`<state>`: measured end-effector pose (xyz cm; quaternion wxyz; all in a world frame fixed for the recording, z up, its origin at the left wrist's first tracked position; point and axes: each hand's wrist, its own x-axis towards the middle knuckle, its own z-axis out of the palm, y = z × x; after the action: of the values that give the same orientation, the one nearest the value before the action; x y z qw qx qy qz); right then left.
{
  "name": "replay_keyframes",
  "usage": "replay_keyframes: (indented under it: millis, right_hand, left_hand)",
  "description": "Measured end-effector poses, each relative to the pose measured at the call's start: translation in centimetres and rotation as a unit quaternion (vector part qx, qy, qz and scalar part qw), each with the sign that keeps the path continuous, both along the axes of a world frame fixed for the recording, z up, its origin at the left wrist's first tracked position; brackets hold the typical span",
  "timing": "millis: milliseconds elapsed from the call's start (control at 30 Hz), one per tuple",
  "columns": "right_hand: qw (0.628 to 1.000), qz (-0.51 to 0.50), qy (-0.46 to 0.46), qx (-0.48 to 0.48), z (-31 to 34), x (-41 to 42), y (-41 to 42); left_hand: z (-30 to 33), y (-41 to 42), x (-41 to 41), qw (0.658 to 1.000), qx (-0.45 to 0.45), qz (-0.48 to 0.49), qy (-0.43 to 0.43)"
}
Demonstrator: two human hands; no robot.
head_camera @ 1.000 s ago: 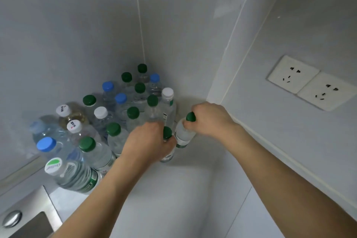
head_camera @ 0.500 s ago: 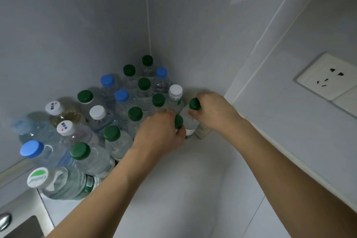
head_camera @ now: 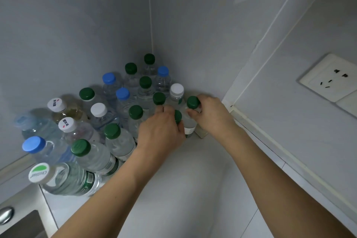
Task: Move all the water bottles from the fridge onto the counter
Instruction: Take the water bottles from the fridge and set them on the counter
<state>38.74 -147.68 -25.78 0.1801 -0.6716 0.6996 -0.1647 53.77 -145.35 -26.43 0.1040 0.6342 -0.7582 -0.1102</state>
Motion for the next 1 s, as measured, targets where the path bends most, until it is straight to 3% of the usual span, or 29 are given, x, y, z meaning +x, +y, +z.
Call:
replay_keyframes:
  millis: [267,433,567,1000]
  right_hand:
    - [0.997,-0.043,-0.050,0.033,-0.1,-0.7,6.2]
    - [0.992,-0.098,-0.062,0.060,1.5,-3.2,13.7]
    - [0.989,-0.131,-0.053,0.038,2.8,-5.9,19.7]
    - [0.968,-0.246,-0.045,-0.007,4.7,-13.8,38.8]
  left_hand:
    - [0.2,0.7,0.4,1.000,0.021,-0.002,-0.009]
    - [1.1,3.9,1.0,0.997,-0.049,0.028,0.048]
    - [0.8,7.9,-0.6,0.988,-0.123,-0.089,0.017]
    - [1.9,23.0,-13.6,0.941,-0.079,-0.329,0.005]
